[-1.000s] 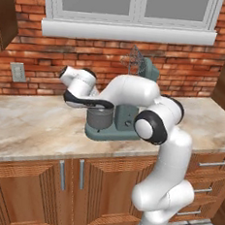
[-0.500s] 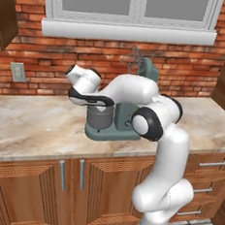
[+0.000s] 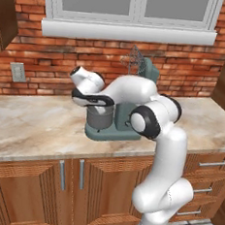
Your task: Add butter and sugar cubes to the stand mixer bowl and then turn on the stand mixer to begin making frosting.
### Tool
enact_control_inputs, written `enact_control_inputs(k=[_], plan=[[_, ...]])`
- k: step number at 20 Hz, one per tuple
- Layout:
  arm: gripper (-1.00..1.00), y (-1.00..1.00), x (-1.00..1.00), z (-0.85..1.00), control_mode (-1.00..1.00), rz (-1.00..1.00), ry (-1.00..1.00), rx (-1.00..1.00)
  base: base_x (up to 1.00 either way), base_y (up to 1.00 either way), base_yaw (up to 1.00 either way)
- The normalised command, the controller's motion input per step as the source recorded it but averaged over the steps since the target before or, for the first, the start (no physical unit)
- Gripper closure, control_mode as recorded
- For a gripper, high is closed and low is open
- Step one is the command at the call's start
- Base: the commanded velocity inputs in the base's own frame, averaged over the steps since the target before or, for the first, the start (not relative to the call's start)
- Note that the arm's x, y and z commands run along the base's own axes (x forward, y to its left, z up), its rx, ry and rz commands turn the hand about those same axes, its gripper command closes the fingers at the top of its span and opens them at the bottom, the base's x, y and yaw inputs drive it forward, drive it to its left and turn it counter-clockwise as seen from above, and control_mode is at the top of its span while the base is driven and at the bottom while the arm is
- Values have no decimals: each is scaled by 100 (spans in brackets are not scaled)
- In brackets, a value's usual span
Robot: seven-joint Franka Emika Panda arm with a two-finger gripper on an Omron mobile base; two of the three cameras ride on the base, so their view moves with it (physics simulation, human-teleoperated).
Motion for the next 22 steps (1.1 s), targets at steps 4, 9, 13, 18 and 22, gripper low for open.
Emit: enact_control_inputs(k=[4,9,13,18,22], plan=[[100,1,25,-51,-100,0,0,3,0,0,0],[100,4,35,-43,-100,0,0,3,0,0,0],[100,2,29,-41,-100,0,0,3,0,0,0],[-100,8,7,-25,-100,0,0,0,0,0,0],[-100,0,-10,0,-100,0,-4,2,0,0,0]])
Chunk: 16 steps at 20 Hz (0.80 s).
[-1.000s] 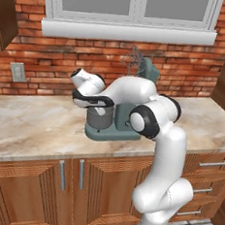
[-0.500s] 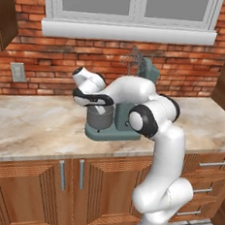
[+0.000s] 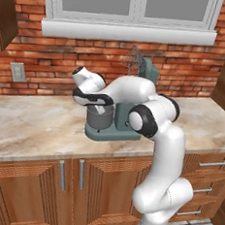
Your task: Add butter and sugar cubes to the stand mixer bowl and then turn on the stand mixer to begin making frosting.
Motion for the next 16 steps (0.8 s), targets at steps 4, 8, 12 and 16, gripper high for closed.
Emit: enact_control_inputs(k=[4,8,12,16], plan=[[-100,0,-25,23,-100,0,-7,4,0,0,0],[-100,-6,-79,90,-100,1,-15,15,0,0,0],[-100,-34,-100,100,-100,4,-23,22,0,0,0],[-100,-59,-100,100,-100,6,-17,19,0,0,0]])
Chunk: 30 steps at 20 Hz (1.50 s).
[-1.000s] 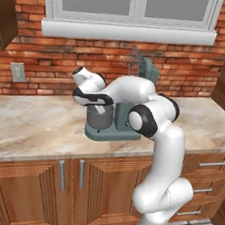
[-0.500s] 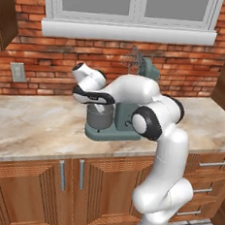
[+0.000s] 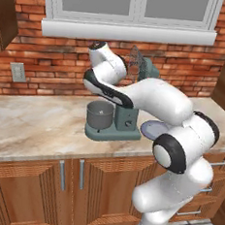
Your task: Add butter and sugar cubes to the stand mixer bowl and then turn on the stand mixer to begin making frosting.
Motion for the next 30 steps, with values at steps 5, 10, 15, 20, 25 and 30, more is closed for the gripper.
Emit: enact_control_inputs(k=[5,10,15,20,25,30], plan=[[-100,-91,-86,74,-100,3,-4,11,0,0,0],[-100,-100,-60,42,-100,0,-1,12,0,0,0],[-100,-100,-26,30,-100,3,0,15,0,0,0],[-100,-92,19,3,-100,14,0,25,0,0,0],[-100,-64,60,0,-100,21,0,33,0,0,0],[-100,-25,86,0,-100,23,0,37,0,0,0]])
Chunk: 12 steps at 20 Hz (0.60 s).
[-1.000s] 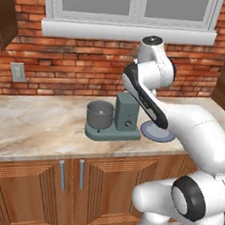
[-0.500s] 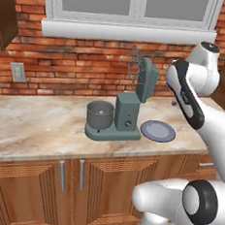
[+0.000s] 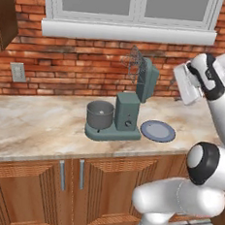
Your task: Add butter and sugar cubes to the stand mixer bowl and then turn on the stand mixer to begin making frosting.
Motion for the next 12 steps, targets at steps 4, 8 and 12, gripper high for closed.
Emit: enact_control_inputs(k=[4,8,12], plan=[[-100,0,76,0,-100,18,0,37,0,0,0],[-100,18,62,0,-100,14,0,32,0,0,0],[-100,11,62,0,-100,10,0,26,0,0,0]])
